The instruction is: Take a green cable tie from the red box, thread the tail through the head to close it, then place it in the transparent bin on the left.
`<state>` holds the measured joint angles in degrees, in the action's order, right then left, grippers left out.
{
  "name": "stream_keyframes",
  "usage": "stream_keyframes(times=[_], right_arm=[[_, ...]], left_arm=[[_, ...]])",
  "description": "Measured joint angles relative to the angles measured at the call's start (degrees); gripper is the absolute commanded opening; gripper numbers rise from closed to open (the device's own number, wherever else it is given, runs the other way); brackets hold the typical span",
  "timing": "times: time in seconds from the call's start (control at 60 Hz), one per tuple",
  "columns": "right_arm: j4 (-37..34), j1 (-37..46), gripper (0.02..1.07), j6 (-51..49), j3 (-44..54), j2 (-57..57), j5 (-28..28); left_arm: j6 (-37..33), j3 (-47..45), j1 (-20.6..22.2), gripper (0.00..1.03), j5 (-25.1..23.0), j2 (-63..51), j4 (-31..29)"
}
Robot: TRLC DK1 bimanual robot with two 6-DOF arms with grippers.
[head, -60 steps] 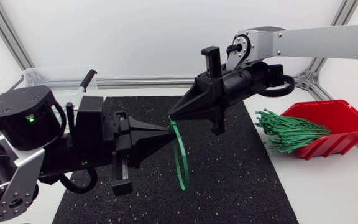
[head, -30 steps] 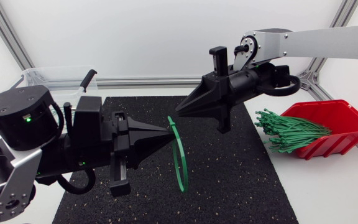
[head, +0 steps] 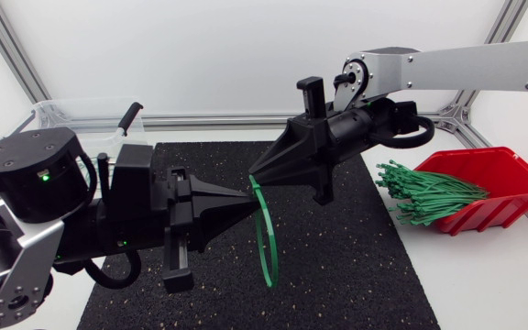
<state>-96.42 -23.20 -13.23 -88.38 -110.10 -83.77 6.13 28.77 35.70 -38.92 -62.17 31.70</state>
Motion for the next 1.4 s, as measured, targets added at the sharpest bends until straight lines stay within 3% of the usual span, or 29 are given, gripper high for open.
stream_keyframes(times=[0.15,0.283,0.517,0.883,1.1,1.4], right_arm=[[0.0,-0.1,0.27,0.0,0.0,0.0,0.0],[0.0,-0.1,0.12,0.0,0.3,0.0,0.0],[0.0,-0.5,0.08,0.0,1.0,0.0,0.0],[0.0,-0.7,0.08,0.0,1.0,0.3,0.1],[-0.9,-0.8,0.08,0.0,0.3,-1.8,0.5],[-0.9,-0.9,0.08,0.0,0.3,-3.7,0.2]], left_arm=[[0.0,0.2,0.1,0.04,0.0,0.0,-0.2],[0.0,0.2,0.1,0.04,0.0,0.0,-0.2],[0.0,0.2,0.1,0.04,0.0,0.0,-0.2],[0.0,0.2,0.9,0.04,0.1,0.1,-0.4],[0.0,0.2,2.8,0.04,3.0,2.8,-4.2],[0.0,0.2,3.5,0.04,2.5,3.7,-5.4]])
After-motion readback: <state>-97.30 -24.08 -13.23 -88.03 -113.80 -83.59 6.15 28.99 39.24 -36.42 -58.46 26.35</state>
